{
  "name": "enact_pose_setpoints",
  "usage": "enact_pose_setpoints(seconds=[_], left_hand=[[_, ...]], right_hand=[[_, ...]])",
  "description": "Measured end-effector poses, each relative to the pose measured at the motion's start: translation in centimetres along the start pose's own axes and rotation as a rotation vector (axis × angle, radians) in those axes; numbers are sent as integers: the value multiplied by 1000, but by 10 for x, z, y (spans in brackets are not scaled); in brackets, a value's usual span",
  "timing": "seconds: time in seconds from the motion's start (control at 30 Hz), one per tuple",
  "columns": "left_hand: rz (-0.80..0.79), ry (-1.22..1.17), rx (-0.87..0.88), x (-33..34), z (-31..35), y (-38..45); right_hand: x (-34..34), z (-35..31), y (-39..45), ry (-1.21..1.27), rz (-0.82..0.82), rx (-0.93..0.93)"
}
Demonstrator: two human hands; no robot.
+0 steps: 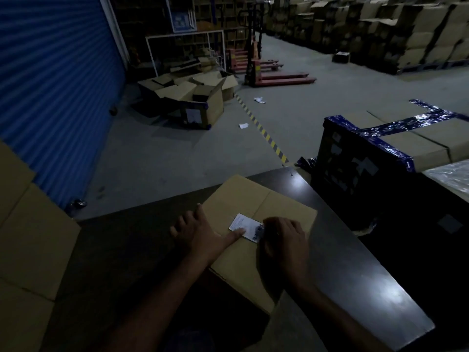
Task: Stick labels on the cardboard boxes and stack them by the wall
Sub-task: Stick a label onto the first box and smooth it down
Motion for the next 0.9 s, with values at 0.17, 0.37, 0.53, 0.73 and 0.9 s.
enact_pose_setpoints(seconds=[0.17, 0.37, 0.53, 0.73, 0.9], left_hand=[[-86, -57, -10, -2, -3, 4], [27, -51, 106, 5, 24, -3], [70, -39, 116, 5, 20, -3], [90, -68, 101, 5, 17, -3], [105, -58, 115, 5, 18, -4]], right_hand=[[-7, 5, 19, -6, -141, -111], [-5, -1, 23, -53, -154, -99], [-3, 4, 28, -15, -163, -18], [-5, 7, 29, 15, -106, -26], [1, 11, 38, 6, -233, 21]])
Point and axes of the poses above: each hand's wrist, its own y-axis towards the middle knuckle, its own x-axis out of the palm, z = x × y, the point moved 8 cm from there along y, towards the middle knuckle, and after that the axes turned 1 degree about -z, right-handed, at the moved point
